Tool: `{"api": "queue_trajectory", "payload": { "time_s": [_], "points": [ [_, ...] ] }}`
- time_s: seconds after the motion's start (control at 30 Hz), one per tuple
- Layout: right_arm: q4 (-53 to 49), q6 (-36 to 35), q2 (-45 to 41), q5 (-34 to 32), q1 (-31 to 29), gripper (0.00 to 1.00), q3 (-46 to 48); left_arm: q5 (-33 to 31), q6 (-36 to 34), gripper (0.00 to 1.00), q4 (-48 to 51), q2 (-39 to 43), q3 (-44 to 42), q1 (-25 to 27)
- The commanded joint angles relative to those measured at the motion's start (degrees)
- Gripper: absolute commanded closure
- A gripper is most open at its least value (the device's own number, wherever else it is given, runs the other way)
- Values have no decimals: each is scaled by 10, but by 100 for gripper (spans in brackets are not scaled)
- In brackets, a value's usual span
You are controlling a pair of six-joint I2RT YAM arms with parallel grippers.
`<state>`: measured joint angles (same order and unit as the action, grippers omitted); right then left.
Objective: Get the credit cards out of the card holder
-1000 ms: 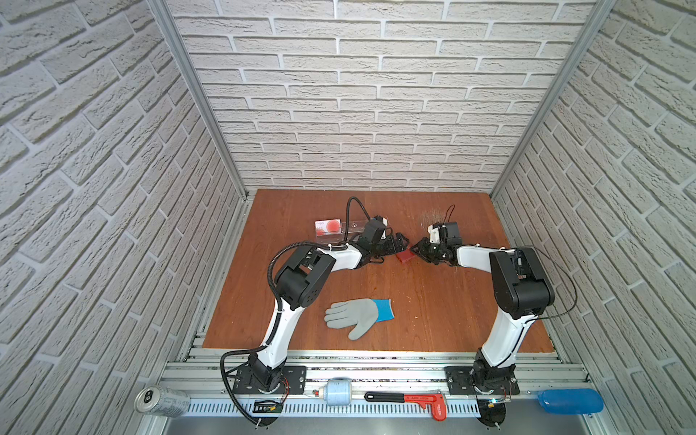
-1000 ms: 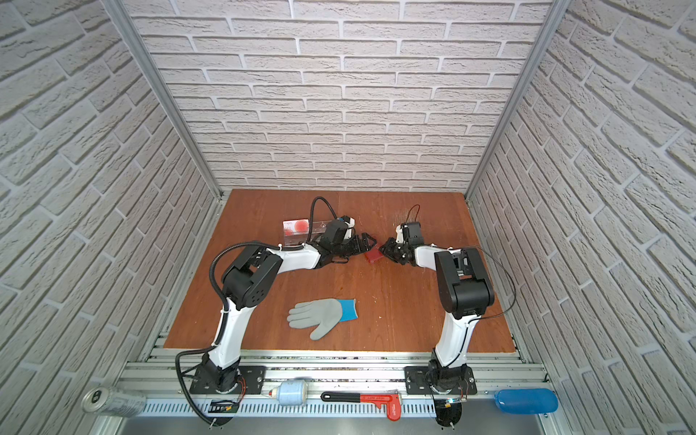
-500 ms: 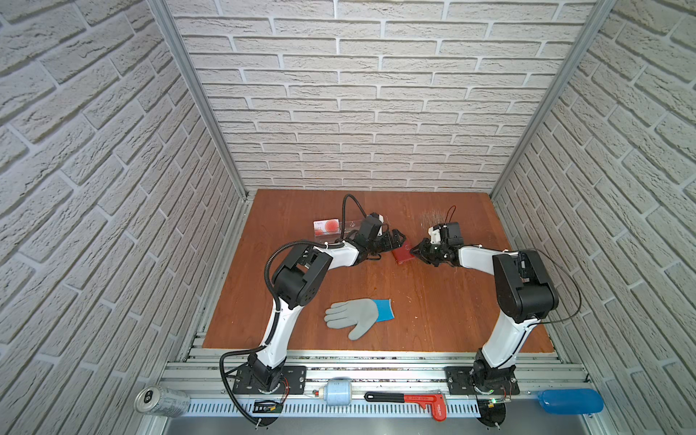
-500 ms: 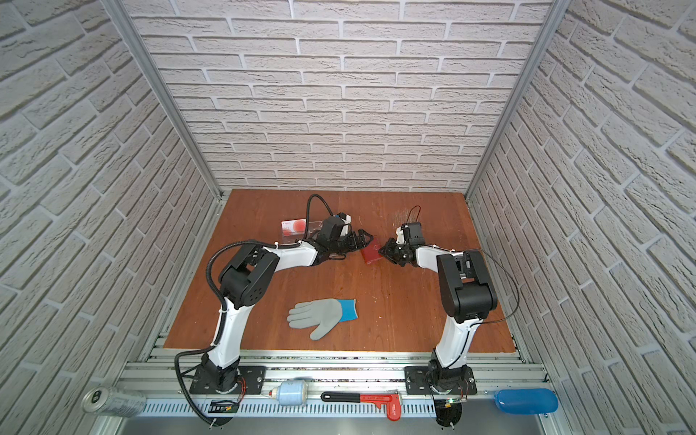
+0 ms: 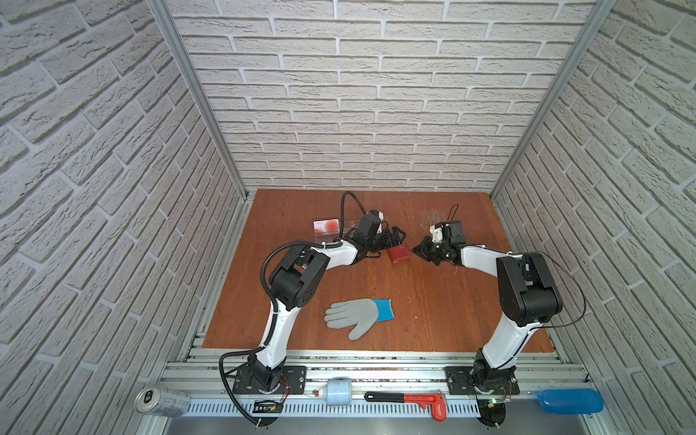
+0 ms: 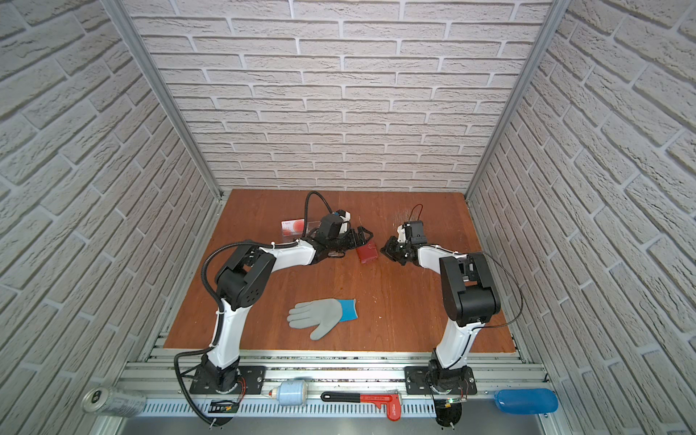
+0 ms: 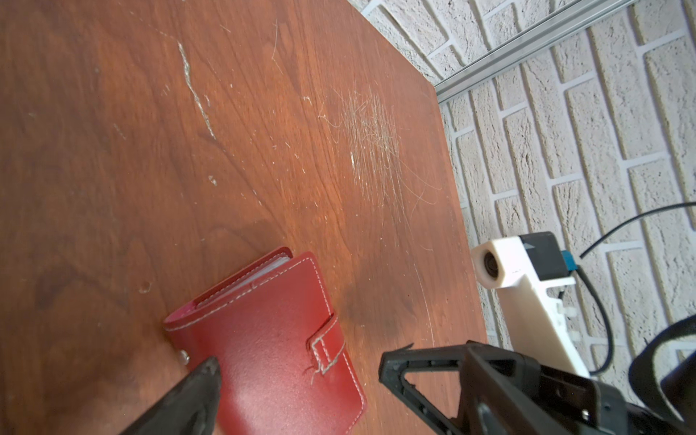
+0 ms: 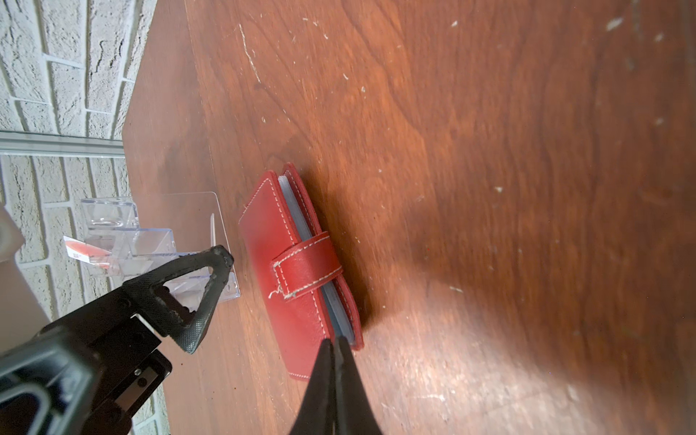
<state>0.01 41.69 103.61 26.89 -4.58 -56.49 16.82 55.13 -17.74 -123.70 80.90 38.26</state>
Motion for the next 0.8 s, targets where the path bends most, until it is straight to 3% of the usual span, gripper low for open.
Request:
{"api": "queue_trajectory", "payload": {
  "time_s": [0.0,0.13,0.27,0.77],
  "points": [
    [-23,-34,1,1,2,83,-10,3,-11,2,-12,24,-17,-3],
    [-32,-48,14,1,4,58,-26,4,-11,2,-9,20,-19,-4],
    [-15,-55,27,18,4,45,-32,4,-10,2,-8,15,-16,-6],
    [89,-20,87,80,0,40,-18,12,5,2,-3,-22,15,-8]
  ]
}}
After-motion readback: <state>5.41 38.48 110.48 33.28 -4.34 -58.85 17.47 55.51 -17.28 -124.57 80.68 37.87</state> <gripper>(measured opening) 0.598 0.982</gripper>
